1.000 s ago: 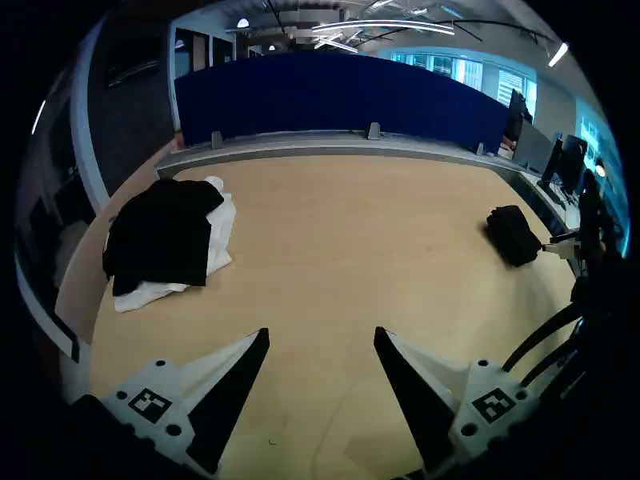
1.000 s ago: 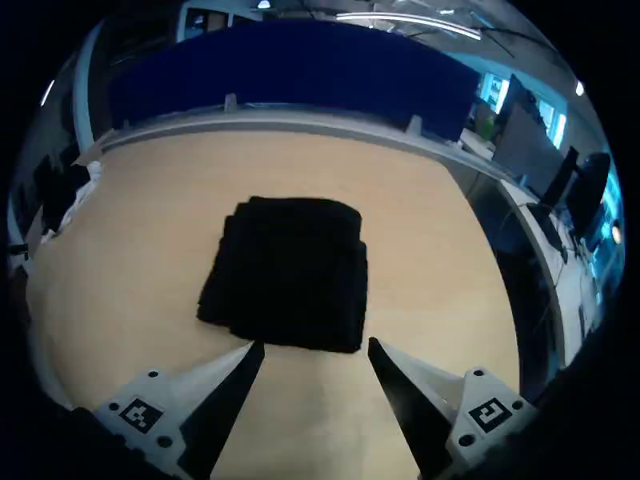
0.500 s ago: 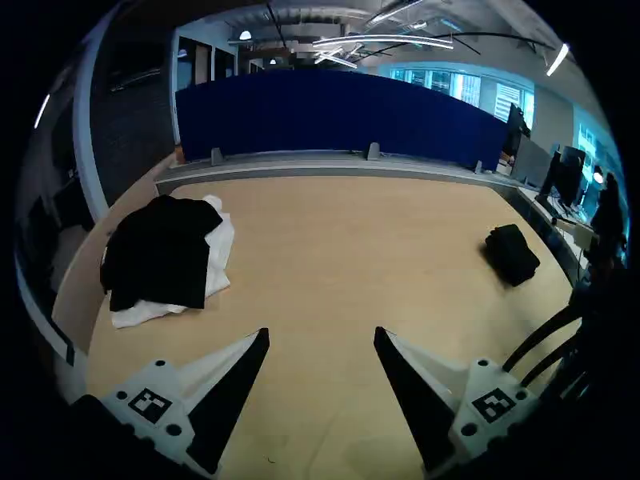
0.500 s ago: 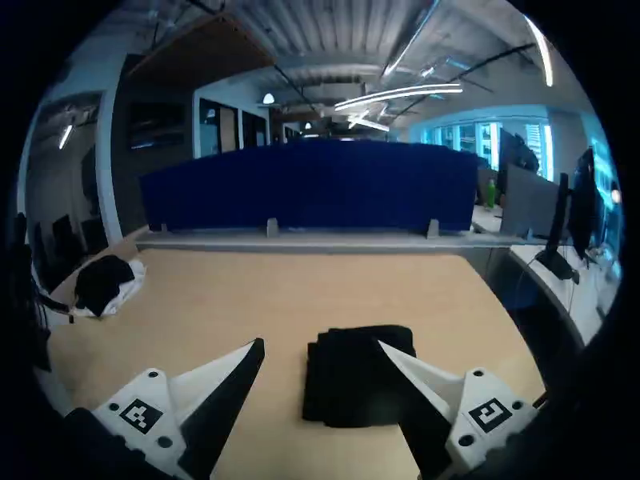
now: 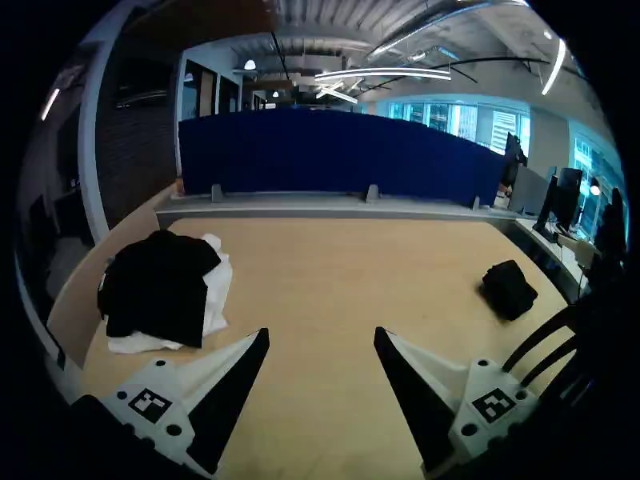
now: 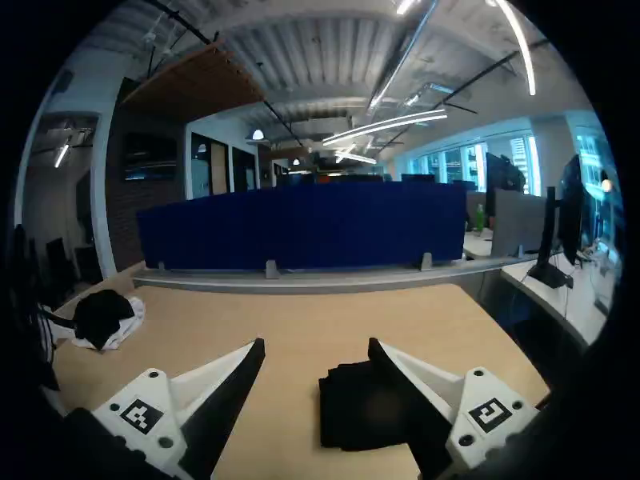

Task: Fold towel

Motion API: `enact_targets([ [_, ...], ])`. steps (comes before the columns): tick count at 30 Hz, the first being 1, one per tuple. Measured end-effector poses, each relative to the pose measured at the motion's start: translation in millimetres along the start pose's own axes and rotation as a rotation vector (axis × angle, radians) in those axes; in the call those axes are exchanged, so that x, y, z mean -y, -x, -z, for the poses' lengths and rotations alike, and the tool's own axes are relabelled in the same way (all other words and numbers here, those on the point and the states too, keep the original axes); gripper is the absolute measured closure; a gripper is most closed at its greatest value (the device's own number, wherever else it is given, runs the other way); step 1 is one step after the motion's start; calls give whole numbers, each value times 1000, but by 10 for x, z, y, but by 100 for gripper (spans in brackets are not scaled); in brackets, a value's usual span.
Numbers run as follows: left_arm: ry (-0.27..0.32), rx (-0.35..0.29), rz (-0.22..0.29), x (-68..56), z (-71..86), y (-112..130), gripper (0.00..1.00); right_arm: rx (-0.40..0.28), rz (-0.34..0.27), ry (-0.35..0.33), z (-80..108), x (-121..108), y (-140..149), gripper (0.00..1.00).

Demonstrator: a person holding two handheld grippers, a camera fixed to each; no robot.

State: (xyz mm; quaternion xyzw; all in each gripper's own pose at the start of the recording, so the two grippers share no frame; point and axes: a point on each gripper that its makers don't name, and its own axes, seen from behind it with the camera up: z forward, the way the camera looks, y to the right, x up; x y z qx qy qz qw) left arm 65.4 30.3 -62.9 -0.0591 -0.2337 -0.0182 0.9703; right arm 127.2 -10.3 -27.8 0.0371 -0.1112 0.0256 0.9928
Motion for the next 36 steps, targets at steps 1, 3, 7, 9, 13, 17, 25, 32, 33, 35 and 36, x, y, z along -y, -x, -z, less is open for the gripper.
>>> enact_targets([
  [1, 0, -28, 2, -5, -9, -82, 3, -10, 3, 7, 0, 3, -31, 0],
  [3, -2, -95, 4, -11, -17, -266, 3, -30, 11, 22, 0, 7, -89, 0],
  [7, -13, -224, 3, -10, -9, -593, 3, -60, 30, 44, -1, 11, -144, 0],
  [9, -17, -267, 0, -11, -17, -692, 3, -67, 37, 48, -4, 24, -140, 0],
  [13, -24, -309, -3, -2, -60, -764, 3, -67, 45, 46, -19, 70, -111, 0],
  [17, -31, -333, -11, 7, -101, -768, 3, -63, 54, 44, -40, 113, -104, 0],
  [25, -47, -377, -35, 29, -185, -677, 3, -61, 57, 27, -90, 214, -58, 0],
  [32, -54, -408, -54, 36, -314, -514, 3, -40, 79, 7, -176, 294, 78, 0],
  [33, -61, -407, -56, 58, -339, -477, 3, -34, 85, 1, -195, 310, 95, 0],
  [35, -74, -404, -59, 104, -385, -409, 3, -22, 94, -12, -229, 341, 118, 0],
  [36, -80, -410, -57, 128, -401, -378, 3, -22, 102, -13, -245, 351, 109, 0],
])
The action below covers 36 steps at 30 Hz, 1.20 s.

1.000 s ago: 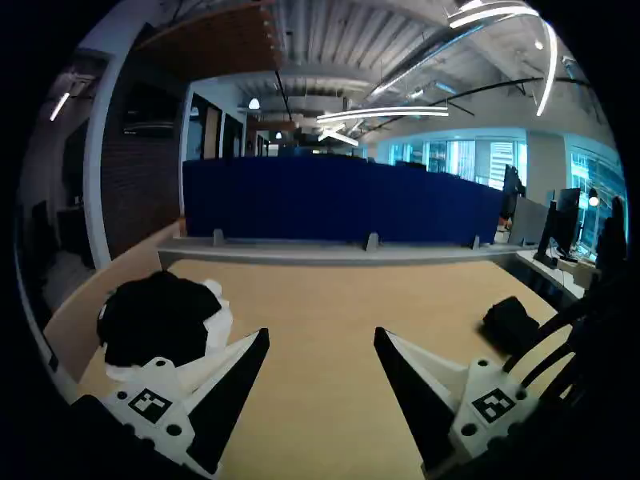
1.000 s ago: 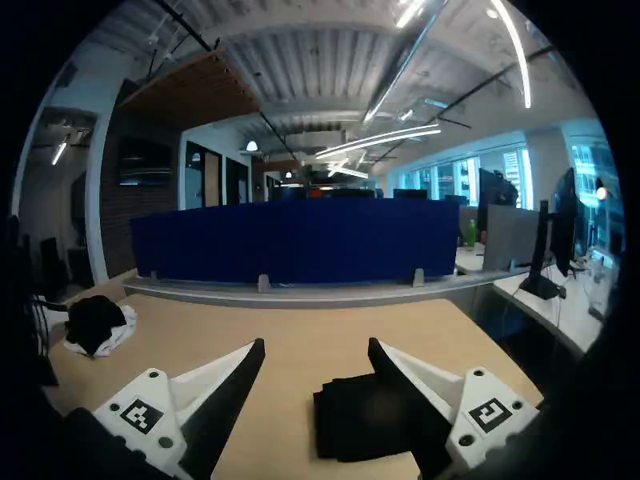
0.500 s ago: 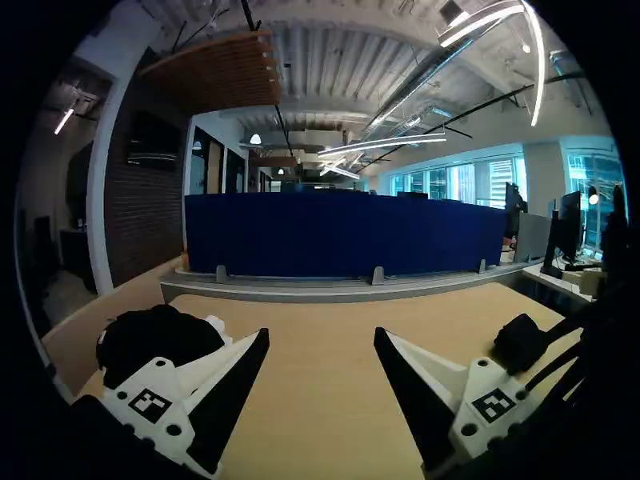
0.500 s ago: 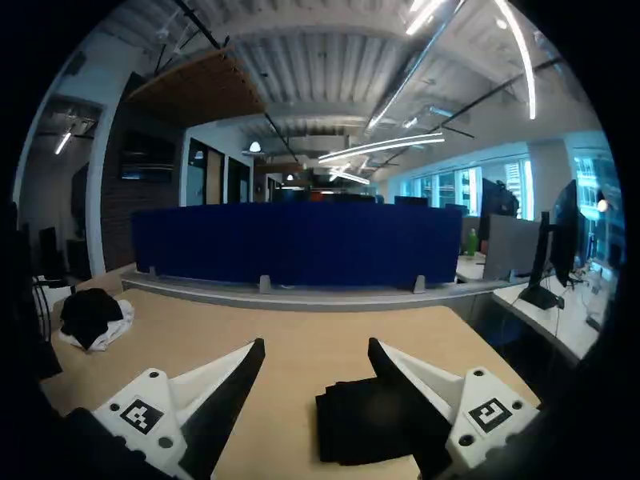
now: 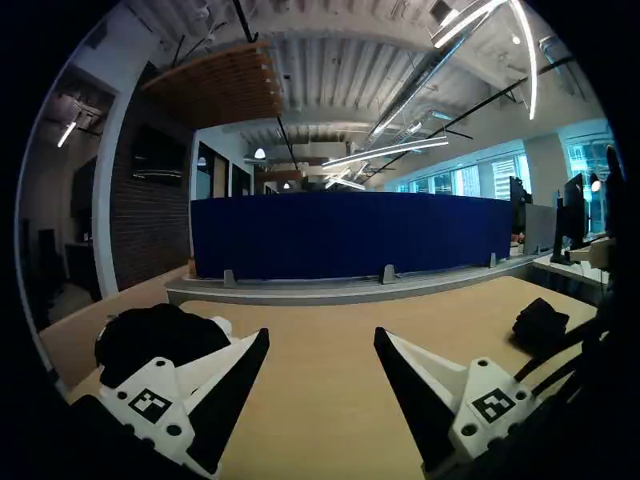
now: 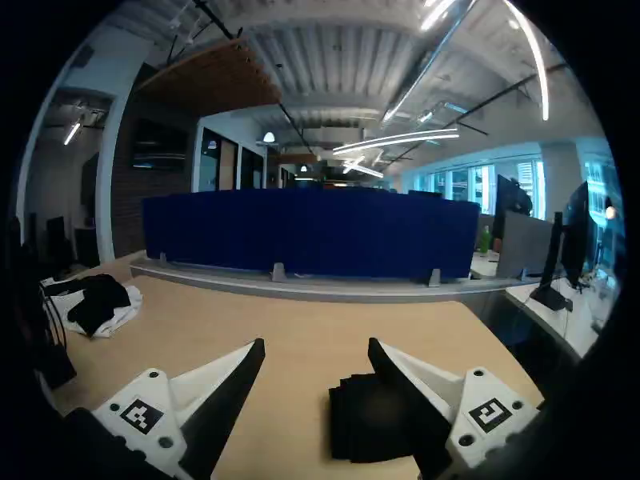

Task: Fold towel

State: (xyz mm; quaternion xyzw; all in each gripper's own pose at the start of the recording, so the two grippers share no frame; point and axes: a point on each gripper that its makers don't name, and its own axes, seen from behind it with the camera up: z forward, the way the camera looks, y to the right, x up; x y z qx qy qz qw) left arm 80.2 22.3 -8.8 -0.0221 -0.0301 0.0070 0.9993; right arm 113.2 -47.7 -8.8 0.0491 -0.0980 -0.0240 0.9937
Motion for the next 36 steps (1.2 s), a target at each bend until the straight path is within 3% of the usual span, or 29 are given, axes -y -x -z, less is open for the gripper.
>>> enact_targets([
  [6, -24, -31, 26, 116, -7, 212, 3, -8, 42, 6, -92, 61, -77, 0],
  [14, -31, -76, 73, 279, -63, 447, 3, -8, 20, -6, -174, 254, -9, 0],
  [27, -49, -86, 26, 196, -130, 732, 2, 1, 47, 26, -156, 132, 37, 0],
  [36, -61, -81, 28, 270, -115, 764, 3, 6, 53, 20, -189, 132, 41, 0],
])
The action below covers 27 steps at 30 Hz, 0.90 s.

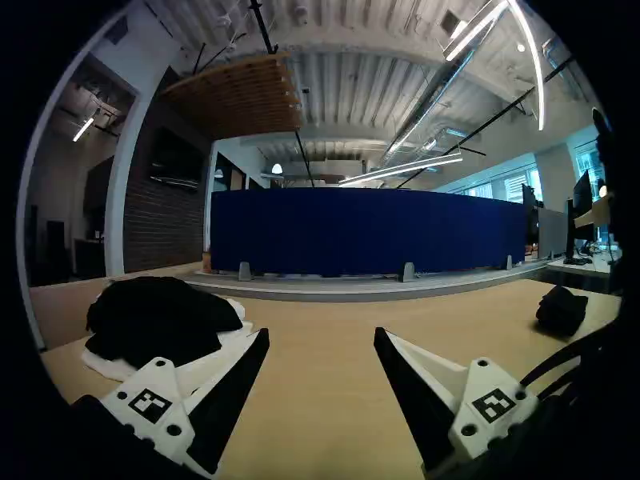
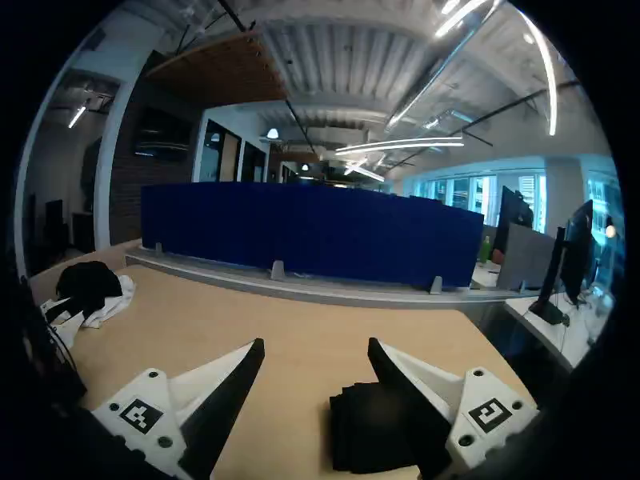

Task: Fold towel

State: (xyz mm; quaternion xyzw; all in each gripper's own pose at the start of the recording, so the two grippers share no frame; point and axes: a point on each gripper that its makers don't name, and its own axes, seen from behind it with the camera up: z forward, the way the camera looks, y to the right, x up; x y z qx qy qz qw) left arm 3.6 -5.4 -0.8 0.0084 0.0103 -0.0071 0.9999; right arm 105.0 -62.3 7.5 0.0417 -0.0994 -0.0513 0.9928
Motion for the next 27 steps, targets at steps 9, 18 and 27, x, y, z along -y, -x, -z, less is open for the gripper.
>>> enact_targets([
  [9, 14, 19, -13, -54, -12, 57, 3, 12, 7, -12, -24, 41, 73, 0],
  [18, 14, 21, -13, -54, 3, 58, 3, -22, -20, -6, -14, -127, -17, 0],
  [27, 14, 21, -14, -57, 5, 43, 2, -85, -22, 37, -35, -473, -66, 0],
])
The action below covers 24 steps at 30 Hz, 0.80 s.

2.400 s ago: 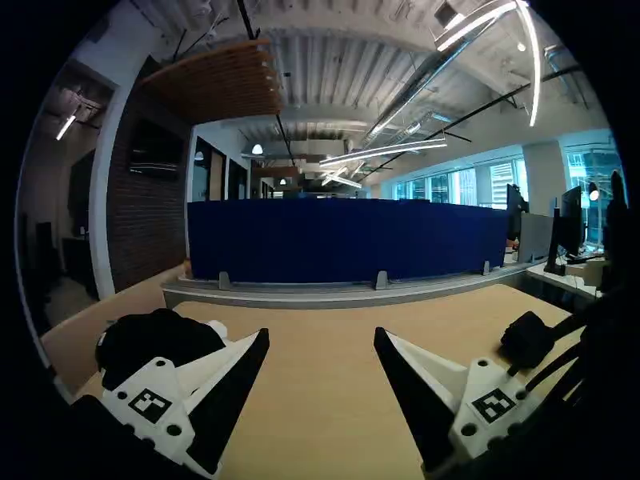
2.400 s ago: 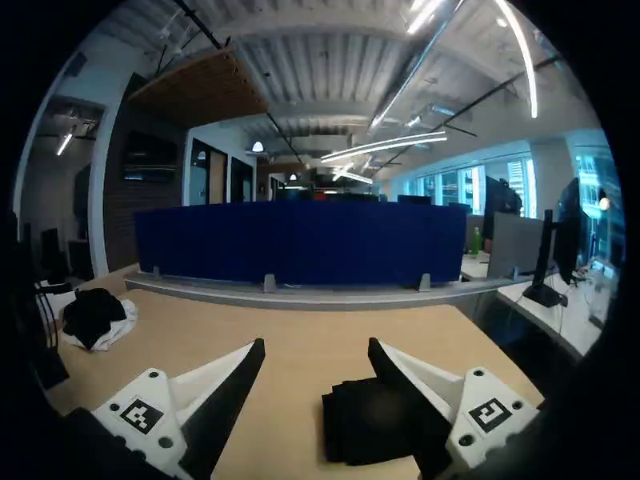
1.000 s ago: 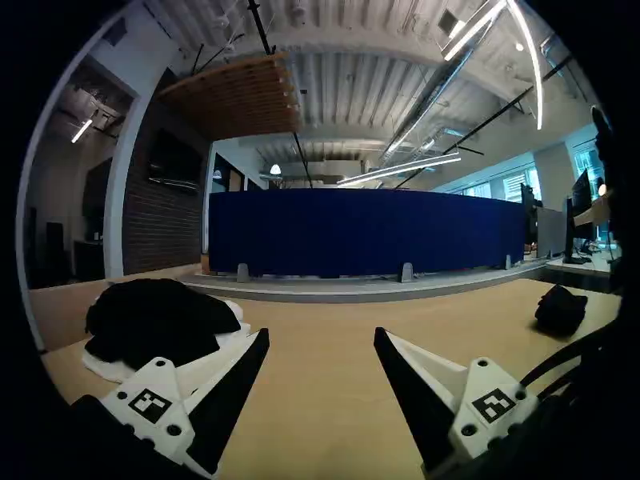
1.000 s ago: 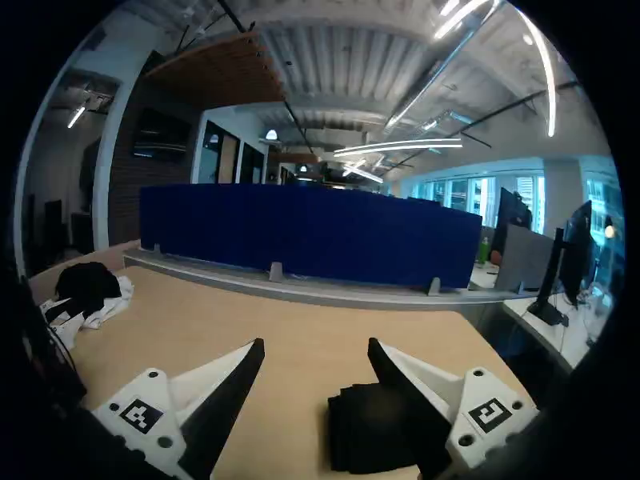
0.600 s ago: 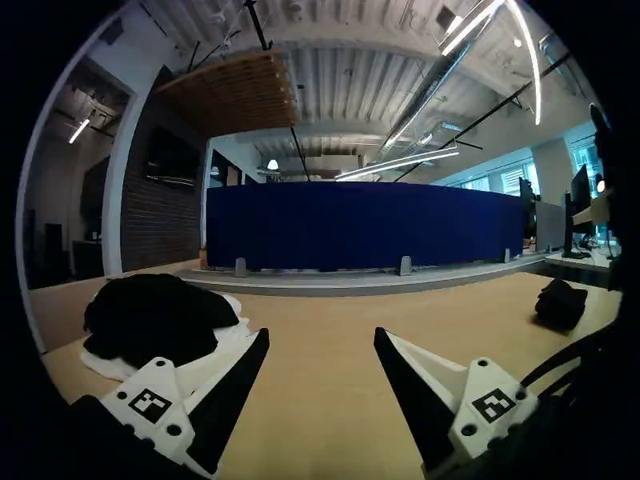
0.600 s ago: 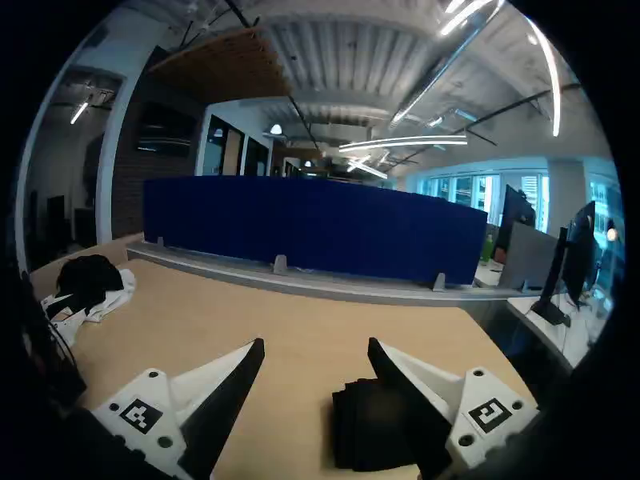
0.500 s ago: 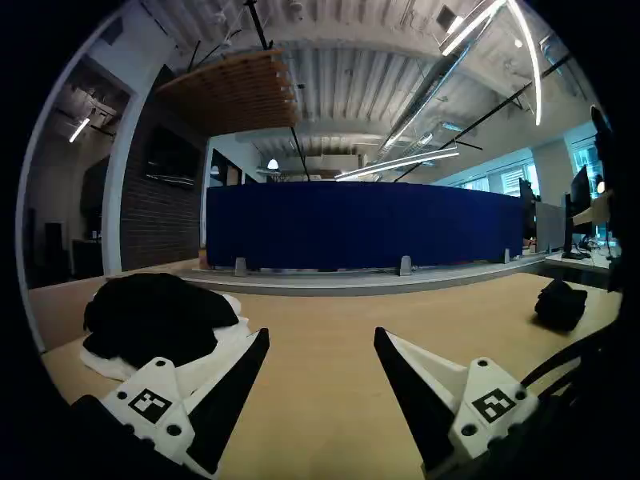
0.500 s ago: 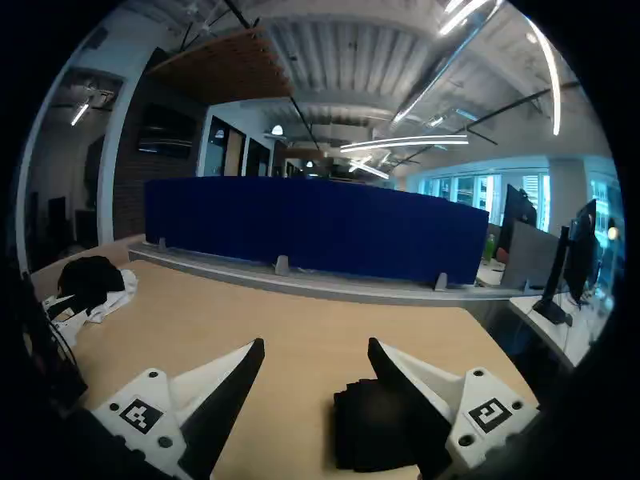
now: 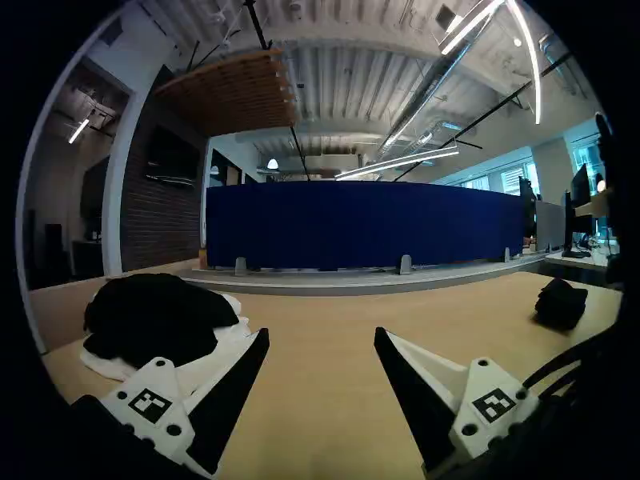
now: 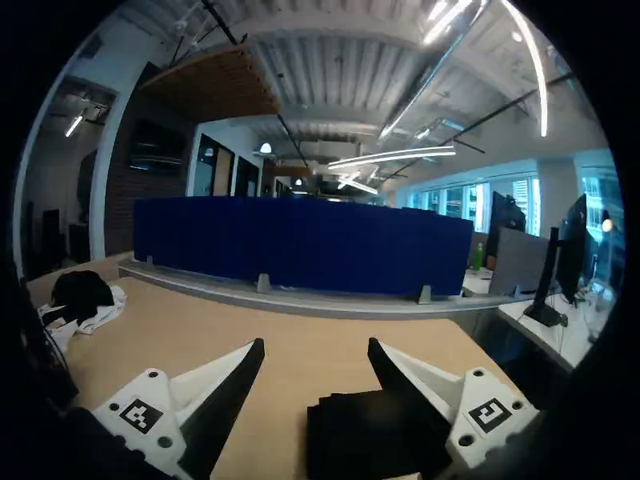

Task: Fold towel

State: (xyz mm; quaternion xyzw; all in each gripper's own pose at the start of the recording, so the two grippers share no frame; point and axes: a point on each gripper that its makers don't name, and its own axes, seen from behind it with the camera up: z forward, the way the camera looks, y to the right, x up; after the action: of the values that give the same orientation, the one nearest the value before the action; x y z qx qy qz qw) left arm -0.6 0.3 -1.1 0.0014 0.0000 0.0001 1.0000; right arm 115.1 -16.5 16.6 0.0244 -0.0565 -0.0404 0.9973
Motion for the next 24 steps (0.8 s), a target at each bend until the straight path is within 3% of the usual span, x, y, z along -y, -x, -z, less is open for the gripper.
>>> enact_targets([
  [5, 0, 0, 1, -2, 4, 7, 2, -23, -24, 11, -54, -70, 168, 0],
  [14, 0, 0, 1, -3, 3, 7, 2, -54, -120, 50, -84, -254, 587, 0],
  [24, 0, 0, 1, -1, 7, 3, 2, -39, -121, 65, -70, -263, 994, 0],
])
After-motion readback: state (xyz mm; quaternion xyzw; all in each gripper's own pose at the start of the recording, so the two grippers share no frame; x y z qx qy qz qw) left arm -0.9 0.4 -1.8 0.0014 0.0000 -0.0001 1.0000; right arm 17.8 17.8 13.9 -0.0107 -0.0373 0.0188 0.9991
